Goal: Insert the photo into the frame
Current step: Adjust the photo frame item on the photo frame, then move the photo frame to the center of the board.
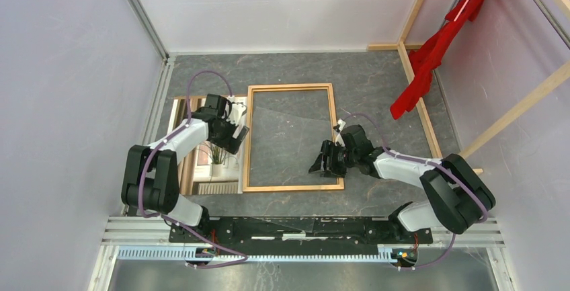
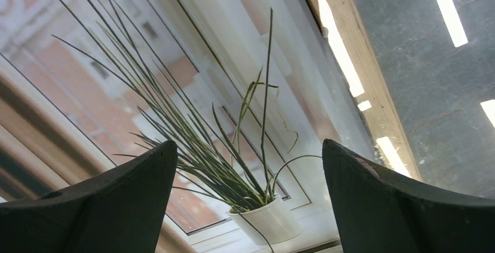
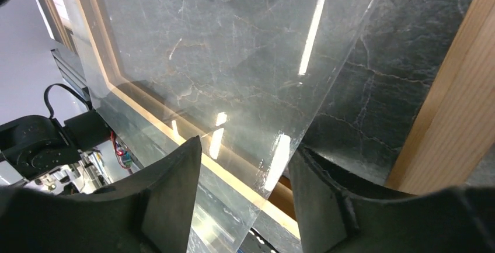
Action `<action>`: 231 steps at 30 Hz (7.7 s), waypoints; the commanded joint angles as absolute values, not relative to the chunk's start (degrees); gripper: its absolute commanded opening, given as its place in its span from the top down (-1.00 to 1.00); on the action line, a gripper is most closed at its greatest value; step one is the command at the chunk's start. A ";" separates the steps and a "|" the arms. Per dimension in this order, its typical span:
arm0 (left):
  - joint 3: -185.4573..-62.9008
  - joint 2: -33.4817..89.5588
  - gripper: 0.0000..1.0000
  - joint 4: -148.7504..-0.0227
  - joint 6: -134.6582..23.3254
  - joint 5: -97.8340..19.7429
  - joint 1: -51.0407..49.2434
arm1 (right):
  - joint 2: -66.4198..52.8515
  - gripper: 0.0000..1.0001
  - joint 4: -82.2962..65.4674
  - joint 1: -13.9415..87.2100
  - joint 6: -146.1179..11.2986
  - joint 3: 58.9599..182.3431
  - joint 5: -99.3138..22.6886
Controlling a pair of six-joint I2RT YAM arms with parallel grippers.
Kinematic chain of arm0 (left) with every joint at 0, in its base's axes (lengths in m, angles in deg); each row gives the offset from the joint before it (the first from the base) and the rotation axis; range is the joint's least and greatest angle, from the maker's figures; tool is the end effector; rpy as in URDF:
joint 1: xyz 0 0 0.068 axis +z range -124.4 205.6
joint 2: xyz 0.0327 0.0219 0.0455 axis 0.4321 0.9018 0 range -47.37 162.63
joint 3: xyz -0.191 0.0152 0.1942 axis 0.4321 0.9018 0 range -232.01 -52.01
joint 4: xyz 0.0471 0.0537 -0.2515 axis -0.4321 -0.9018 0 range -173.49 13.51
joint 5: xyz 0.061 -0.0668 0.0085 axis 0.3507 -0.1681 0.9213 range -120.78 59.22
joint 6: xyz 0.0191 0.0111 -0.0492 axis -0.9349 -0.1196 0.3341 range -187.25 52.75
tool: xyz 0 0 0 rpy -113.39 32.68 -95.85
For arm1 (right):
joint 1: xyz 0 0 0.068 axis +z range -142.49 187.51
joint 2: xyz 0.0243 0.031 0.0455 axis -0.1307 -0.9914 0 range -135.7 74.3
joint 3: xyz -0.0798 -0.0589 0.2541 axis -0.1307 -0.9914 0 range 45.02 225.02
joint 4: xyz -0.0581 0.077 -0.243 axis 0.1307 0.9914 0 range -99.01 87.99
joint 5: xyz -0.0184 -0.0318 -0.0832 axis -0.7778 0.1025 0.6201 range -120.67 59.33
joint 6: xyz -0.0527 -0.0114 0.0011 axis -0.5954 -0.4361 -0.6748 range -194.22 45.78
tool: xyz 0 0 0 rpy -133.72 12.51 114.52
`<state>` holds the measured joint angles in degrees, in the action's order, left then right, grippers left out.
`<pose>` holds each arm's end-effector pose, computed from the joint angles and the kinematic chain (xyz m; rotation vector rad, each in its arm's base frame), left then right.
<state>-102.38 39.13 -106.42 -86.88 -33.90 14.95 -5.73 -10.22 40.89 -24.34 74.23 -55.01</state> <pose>0.2763 -0.0540 0.1809 0.7259 2.6221 -0.0284 0.1963 0.1468 0.1404 0.1743 2.6822 1.0866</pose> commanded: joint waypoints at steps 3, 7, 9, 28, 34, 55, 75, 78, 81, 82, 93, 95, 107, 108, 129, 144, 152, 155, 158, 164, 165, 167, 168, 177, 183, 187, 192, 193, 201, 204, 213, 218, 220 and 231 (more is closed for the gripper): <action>-101.67 37.18 -0.98 -105.33 -87.72 -33.84 13.50 | -6.59 0.00 -17.85 41.25 -24.15 74.00 -55.24; -102.03 36.98 -0.98 -105.36 -87.80 -33.42 13.46 | -6.02 0.45 -18.76 41.03 -24.97 74.73 -54.80; -102.74 36.88 -0.98 -105.93 -87.88 -33.07 13.47 | -5.41 0.64 -18.67 40.56 -26.27 75.90 -54.76; -112.04 40.28 -1.00 -107.76 -87.18 -28.68 16.84 | -13.75 0.93 -5.82 29.31 -47.14 97.68 -71.71; -112.52 40.92 -1.00 -107.81 -87.29 -27.85 17.23 | -17.43 0.93 -4.30 27.24 -48.90 100.30 -76.26; -112.40 41.14 -1.00 -107.62 -86.13 -28.63 17.34 | -18.88 0.98 -5.81 21.01 -47.88 99.94 -74.36; -112.17 40.88 -1.00 -107.63 -86.07 -29.31 17.35 | -23.32 0.95 -0.16 19.01 -50.59 105.32 -74.36; -112.13 40.87 -1.00 -107.63 -86.12 -29.34 17.34 | -23.96 0.95 0.87 18.87 -50.94 105.96 -74.18; -112.00 40.82 -1.00 -107.61 -86.22 -29.33 17.35 | -24.27 0.95 1.28 18.80 -51.30 106.02 -74.04; -111.96 40.79 -1.00 -107.62 -86.23 -29.30 17.34 | -24.43 0.95 1.83 18.84 -51.55 106.28 -73.94; -111.87 40.91 -1.00 -107.57 -86.27 -29.73 17.35 | -25.61 0.94 3.60 18.58 -52.26 108.97 -73.65; -111.82 40.88 -1.00 -107.54 -86.31 -29.65 17.34 | -25.55 0.94 3.56 18.58 -52.16 109.04 -73.74; -112.03 41.31 -1.00 -107.25 -86.19 -29.98 17.34 | -25.17 0.94 7.91 18.55 -54.67 110.00 -74.33; -112.04 41.38 -1.00 -107.20 -86.15 -30.04 17.34 | -25.40 0.93 8.24 18.50 -54.90 110.26 -74.43; -109.85 40.99 -1.00 -105.82 -84.68 -33.42 17.10 | -26.59 0.91 2.36 18.55 -49.04 108.14 -79.49; -105.18 40.82 -1.00 -102.09 -84.15 -33.73 14.53 | -27.74 0.52 2.59 18.82 -47.41 109.60 -77.79; -105.11 40.22 -1.00 -102.18 -84.51 -33.38 14.53 | -28.24 -0.05 9.51 19.92 -51.55 113.34 -71.18; -104.93 40.00 -1.00 -102.15 -84.64 -33.23 14.53 | -28.46 -0.31 12.46 20.31 -53.39 115.20 -68.03; -104.92 39.75 -1.00 -102.16 -84.69 -33.16 14.53 | -28.80 -0.51 16.18 20.89 -55.29 117.19 -64.47; -104.92 39.86 -1.00 -102.17 -84.74 -33.02 14.53 | -28.83 -0.65 18.22 21.82 -56.95 117.77 -60.62; -104.92 39.81 -1.00 -102.18 -84.74 -32.99 14.53 | -28.90 -0.65 18.44 22.02 -57.07 117.87 -60.50; -104.92 39.73 -1.00 -102.24 -84.80 -33.01 14.53 | -29.03 -0.66 18.50 22.24 -57.07 117.81 -60.43; -104.92 39.69 -1.00 -102.19 -84.78 -32.96 14.53 | -29.10 -0.67 18.50 22.23 -57.08 117.88 -60.41; -106.31 39.71 -1.00 -103.50 -85.50 -32.36 14.52 | -26.41 -0.73 19.19 23.03 -56.49 120.72 -56.42; -105.31 41.05 -1.00 -101.32 -85.36 -29.91 14.32 | -22.65 -0.81 18.52 23.49 -55.91 120.08 -54.61; -105.64 42.21 -1.00 -99.74 -84.04 -29.05 13.03 | -20.22 -0.85 18.15 23.36 -55.59 118.50 -53.05; -106.61 44.89 -1.00 -97.76 -83.47 -26.54 10.37 | -16.00 -0.88 15.73 22.82 -53.92 113.12 -52.96; -107.00 45.26 -1.00 -97.64 -83.41 -26.22 9.85 | -15.22 -0.88 15.42 22.71 -53.78 112.13 -53.08; -110.76 49.36 -1.00 -97.33 -82.65 -24.81 6.88 | -9.73 -0.89 13.36 21.90 -52.40 105.94 -54.80; -111.93 50.30 -1.00 -97.43 -82.24 -24.81 6.12 | -8.50 -0.90 13.58 21.76 -52.36 105.49 -55.09; -114.80 49.46 -1.00 -99.43 -81.98 -24.37 4.68 | -5.68 -0.91 11.15 22.62 -50.96 100.75 -54.77; -116.99 45.54 -1.00 -103.22 -84.04 -24.15 6.70 | -5.44 -0.90 10.57 28.05 -49.72 101.08 -50.63; -120.12 43.89 -1.00 -106.25 -85.04 -25.61 9.60 | -6.12 -0.90 9.59 32.18 -48.28 102.68 -48.73; -123.67 40.70 -1.00 -110.69 -89.09 -26.14 36.66 | -32.46 -0.87 7.36 56.23 -42.89 133.52 -41.74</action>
